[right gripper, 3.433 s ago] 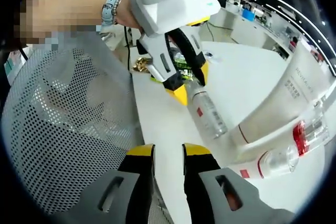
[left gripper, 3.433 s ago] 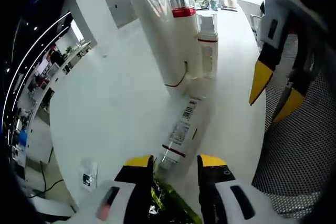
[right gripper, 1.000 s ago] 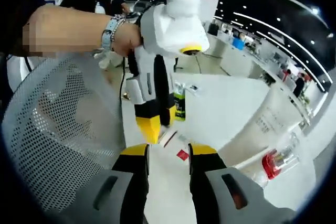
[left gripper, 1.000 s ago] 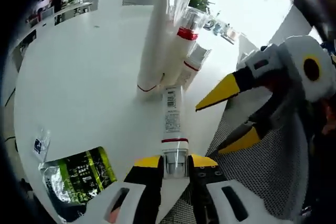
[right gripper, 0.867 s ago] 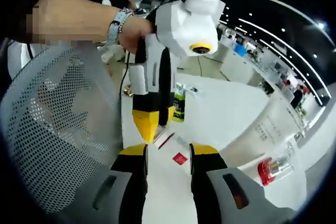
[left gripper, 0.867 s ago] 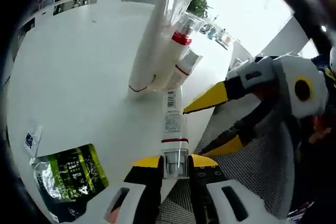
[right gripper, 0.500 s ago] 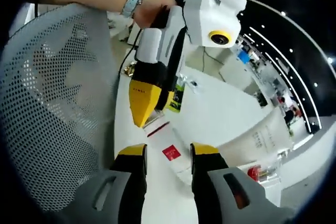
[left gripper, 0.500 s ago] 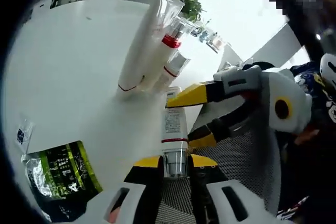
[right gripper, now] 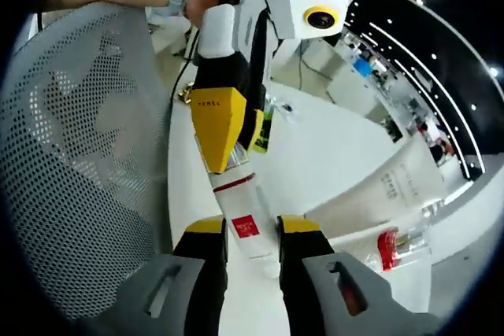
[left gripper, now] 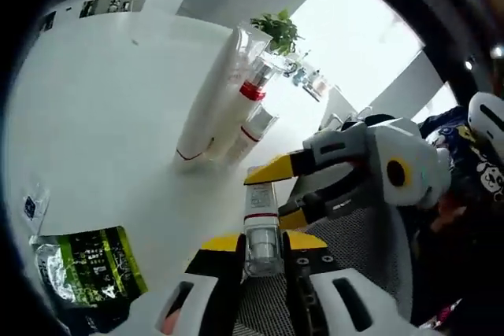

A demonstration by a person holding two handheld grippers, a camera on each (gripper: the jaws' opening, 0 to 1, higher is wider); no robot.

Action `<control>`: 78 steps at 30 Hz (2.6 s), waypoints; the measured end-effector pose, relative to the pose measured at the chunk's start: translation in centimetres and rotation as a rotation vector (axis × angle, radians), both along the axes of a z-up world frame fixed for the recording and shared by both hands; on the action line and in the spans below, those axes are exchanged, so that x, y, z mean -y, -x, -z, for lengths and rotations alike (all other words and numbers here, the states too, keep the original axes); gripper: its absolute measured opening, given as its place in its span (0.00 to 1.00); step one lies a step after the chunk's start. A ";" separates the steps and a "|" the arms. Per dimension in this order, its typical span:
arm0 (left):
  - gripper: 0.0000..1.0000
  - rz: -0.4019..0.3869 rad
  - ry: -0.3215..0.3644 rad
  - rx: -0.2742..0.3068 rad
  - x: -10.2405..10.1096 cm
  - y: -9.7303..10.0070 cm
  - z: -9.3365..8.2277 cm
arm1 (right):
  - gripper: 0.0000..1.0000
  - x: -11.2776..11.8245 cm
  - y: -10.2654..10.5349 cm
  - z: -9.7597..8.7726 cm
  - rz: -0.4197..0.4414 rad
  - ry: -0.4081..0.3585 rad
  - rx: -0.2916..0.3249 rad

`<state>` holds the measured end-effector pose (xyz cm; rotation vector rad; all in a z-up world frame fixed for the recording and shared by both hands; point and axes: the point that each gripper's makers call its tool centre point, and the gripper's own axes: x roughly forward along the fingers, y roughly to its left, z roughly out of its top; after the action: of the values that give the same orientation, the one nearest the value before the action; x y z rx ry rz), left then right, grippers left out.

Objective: Arrange the skincare products in the storage area until every visible bottle or jar stands upright without overlapping.

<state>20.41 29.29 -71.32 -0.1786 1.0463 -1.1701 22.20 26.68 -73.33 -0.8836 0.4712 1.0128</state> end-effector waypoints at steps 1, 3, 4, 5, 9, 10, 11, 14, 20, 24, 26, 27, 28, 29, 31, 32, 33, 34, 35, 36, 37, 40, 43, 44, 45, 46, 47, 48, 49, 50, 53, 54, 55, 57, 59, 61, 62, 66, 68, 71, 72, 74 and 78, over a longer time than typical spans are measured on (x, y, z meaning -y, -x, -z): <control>0.20 -0.015 0.017 0.012 0.1 -0.3 -0.2 | 0.21 0.0 -0.1 -0.1 0.010 -0.009 -0.007; 0.21 -0.075 0.053 0.061 0.2 -1.5 -0.7 | 0.20 0.0 -0.1 -0.2 0.026 -0.029 -0.022; 0.21 -0.093 0.057 0.083 0.1 -1.9 -0.8 | 0.19 0.1 -0.2 -0.2 0.030 -0.032 -0.021; 0.22 -0.096 0.043 0.120 -0.1 -2.2 -0.6 | 0.19 0.1 -0.3 -0.4 0.040 -0.043 -0.019; 0.24 -0.108 0.035 0.145 -0.1 -2.5 -0.5 | 0.19 0.4 -0.5 -0.4 0.068 -0.053 -0.036; 0.24 -0.109 0.038 0.155 0.0 -2.7 -0.5 | 0.19 0.4 -0.6 -0.4 0.078 -0.057 -0.040; 0.24 -0.112 0.042 0.163 0.0 -2.8 -0.5 | 0.19 0.5 -0.7 -0.5 0.086 -0.060 -0.038; 0.24 -0.131 0.056 0.173 -0.2 -3.2 -0.8 | 0.19 0.6 -1.0 -0.7 0.109 -0.073 -0.035; 0.24 -0.158 0.065 0.163 -0.5 -3.5 -1.0 | 0.19 1.2 -1.6 -0.8 0.162 -0.094 -0.043; 0.24 -0.159 0.073 0.177 -0.5 -3.6 -1.2 | 0.19 1.3 -1.9 -1.1 0.191 -0.123 -0.048; 0.25 -0.156 0.077 0.178 -0.4 -3.5 -1.3 | 0.19 1.5 -2.1 -1.3 0.208 -0.138 -0.050; 0.26 -0.152 0.079 0.177 -0.4 -3.5 -1.3 | 0.19 1.5 -2.2 -1.4 0.223 -0.152 -0.056; 0.27 -0.150 0.081 0.179 -0.3 -3.4 -1.3 | 0.19 1.6 -2.3 -1.5 0.229 -0.160 -0.059; 0.28 -0.147 0.083 0.179 -0.3 -3.4 -1.3 | 0.19 1.6 -2.4 -1.6 0.238 -0.170 -0.060; 0.28 -0.145 0.081 0.170 -0.2 -3.3 -1.2 | 0.19 1.6 -2.5 -1.8 0.256 -0.203 -0.076; 0.28 -0.146 0.083 0.169 0.0 -3.3 -1.2 | 0.19 1.6 -2.5 -1.9 0.264 -0.218 -0.085; 0.28 -0.147 0.084 0.170 0.2 -3.3 -1.2 | 0.19 1.6 -2.5 -2.0 0.268 -0.227 -0.089; 0.27 -0.146 0.085 0.170 0.5 -3.3 -1.3 | 0.19 1.6 -2.5 -2.1 0.266 -0.238 -0.091; 0.27 -0.147 0.085 0.170 0.7 -3.3 -1.3 | 0.19 1.5 -2.5 -2.2 0.265 -0.248 -0.095; 0.26 -0.144 0.079 0.176 0.8 -3.3 -1.4 | 0.19 1.3 -2.4 -2.3 0.265 -0.265 -0.103; 0.25 -0.144 0.077 0.180 0.9 -3.3 -1.4 | 0.19 1.3 -2.4 -2.3 0.267 -0.268 -0.105; 0.23 -0.145 0.083 0.194 1.0 -3.5 -1.6 | 0.19 1.2 -2.3 -2.2 0.272 -0.283 -0.122; 0.21 -0.143 0.088 0.183 1.2 -3.4 -1.7 | 0.19 1.1 -2.3 -2.2 0.280 -0.303 -0.143; 0.20 -0.139 0.086 0.180 1.2 -3.3 -1.6 | 0.19 1.0 -2.3 -2.2 0.283 -0.312 -0.152; 0.18 -0.130 0.077 0.181 1.2 -3.2 -1.6 | 0.19 1.0 -2.2 -2.2 0.284 -0.316 -0.160; 0.17 -0.126 0.070 0.186 1.2 -3.2 -1.5 | 0.19 1.0 -2.2 -2.0 0.289 -0.315 -0.168; 0.17 -0.124 0.065 0.192 1.2 -3.2 -1.5 | 0.19 1.0 -2.2 -2.0 0.290 -0.316 -0.172; 0.17 -0.124 0.066 0.192 1.2 -3.2 -1.5 | 0.19 1.0 -2.1 -1.9 0.292 -0.318 -0.177; 0.16 -0.125 0.068 0.192 1.2 -3.2 -1.5 | 0.19 1.1 -2.1 -1.9 0.296 -0.320 -0.186; 0.15 -0.123 0.072 0.189 1.3 -3.1 -1.6 | 0.18 1.0 -2.1 -1.9 0.299 -0.324 -0.192; 0.13 -0.129 0.081 0.212 1.3 -3.2 -1.9 | 0.18 0.9 -1.9 -1.9 0.298 -0.337 -0.209; 0.13 -0.132 0.088 0.213 1.3 -3.3 -2.1 | 0.18 1.0 -1.9 -1.8 0.302 -0.334 -0.210; 0.12 -0.131 0.091 0.209 1.4 -3.2 -2.2 | 0.18 1.0 -2.0 -1.9 0.304 -0.339 -0.212; 0.12 -0.136 0.094 0.210 1.4 -3.3 -2.1 | 0.18 1.0 -2.0 -1.9 0.310 -0.346 -0.218; 0.12 -0.131 0.094 0.220 1.5 -3.2 -2.2 | 0.18 1.0 -2.0 -1.8 0.312 -0.348 -0.226; 0.12 -0.127 0.098 0.221 1.6 -3.1 -2.3 | 0.18 1.0 -2.0 -1.7 0.316 -0.351 -0.235; 0.12 -0.125 0.105 0.219 1.7 -3.0 -2.4 | 0.18 1.0 -2.0 -1.7 0.318 -0.351 -0.238; 0.12 -0.123 0.120 0.219 1.9 -2.9 -2.6 | 0.18 1.0 -1.9 -1.6 0.327 -0.362 -0.256; 0.12 -0.121 0.124 0.219 2.0 -2.8 -2.7 | 0.18 1.0 -1.9 -1.6 0.332 -0.367 -0.264; 0.13 -0.118 0.130 0.211 2.2 -2.8 -2.7 | 0.18 1.0 -1.9 -1.5 0.337 -0.369 -0.274; 0.14 -0.118 0.133 0.209 2.2 -2.7 -2.7 | 0.18 1.0 -1.9 -1.5 0.338 -0.370 -0.277; 0.14 -0.118 0.146 0.204 2.4 -2.7 -2.9 | 0.18 1.0 -1.8 -1.4 0.344 -0.376 -0.285; 0.15 -0.120 0.151 0.207 2.5 -2.7 -2.9 | 0.18 1.0 -1.9 -1.4 0.358 -0.393 -0.310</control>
<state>23.12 26.80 -68.43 -0.2307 0.7563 -1.1322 24.06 25.67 -71.94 -0.2759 0.6385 0.8705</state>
